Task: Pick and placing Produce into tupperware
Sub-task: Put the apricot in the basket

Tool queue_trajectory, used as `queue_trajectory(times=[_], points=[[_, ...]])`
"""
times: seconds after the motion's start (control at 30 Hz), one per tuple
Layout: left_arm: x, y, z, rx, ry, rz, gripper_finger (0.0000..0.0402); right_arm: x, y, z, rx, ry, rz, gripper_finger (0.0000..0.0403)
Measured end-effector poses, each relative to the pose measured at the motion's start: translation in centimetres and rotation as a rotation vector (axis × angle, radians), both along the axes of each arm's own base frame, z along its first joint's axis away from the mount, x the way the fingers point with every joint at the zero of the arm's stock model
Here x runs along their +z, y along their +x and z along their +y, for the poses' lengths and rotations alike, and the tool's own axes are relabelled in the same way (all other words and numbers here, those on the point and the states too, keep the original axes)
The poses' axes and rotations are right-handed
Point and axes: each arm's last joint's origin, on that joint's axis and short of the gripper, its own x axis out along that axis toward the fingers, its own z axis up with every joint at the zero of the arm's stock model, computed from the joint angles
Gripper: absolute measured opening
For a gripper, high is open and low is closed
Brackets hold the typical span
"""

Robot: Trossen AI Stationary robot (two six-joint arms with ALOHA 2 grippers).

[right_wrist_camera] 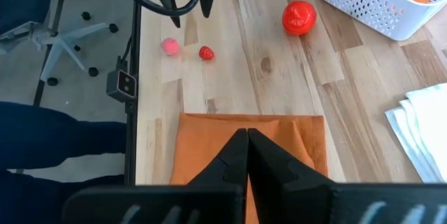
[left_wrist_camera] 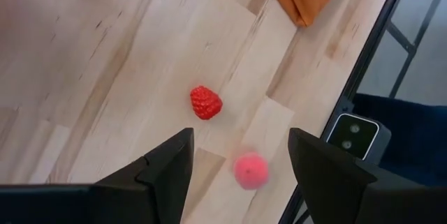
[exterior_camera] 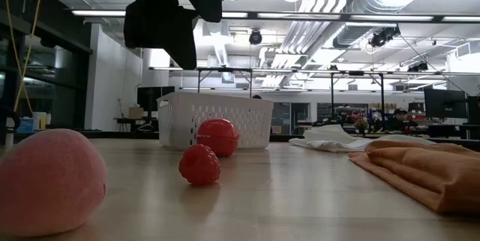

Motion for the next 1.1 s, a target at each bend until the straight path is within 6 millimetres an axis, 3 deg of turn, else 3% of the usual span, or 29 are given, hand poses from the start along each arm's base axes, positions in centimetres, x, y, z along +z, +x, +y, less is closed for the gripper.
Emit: queue_trajectory(times=[0.33,0.63,1.1], points=[[-0.2,-0.3,0.2,0.053,0.006,0.049,0.0220,0.0,0.0,0.0,0.008,-0.015,-0.001,0.0000],[-2.2,-0.1,0.0,0.112,-0.032,0.144,0.0220,0.0,0.0,-0.1,0.006,-0.025,-0.001,0.0000],[-2.2,1.1,-0.3,0.009,-0.015,0.015,0.0220,-0.2,-0.1,-0.3,-0.015,-0.053,0.008,0.0000]])
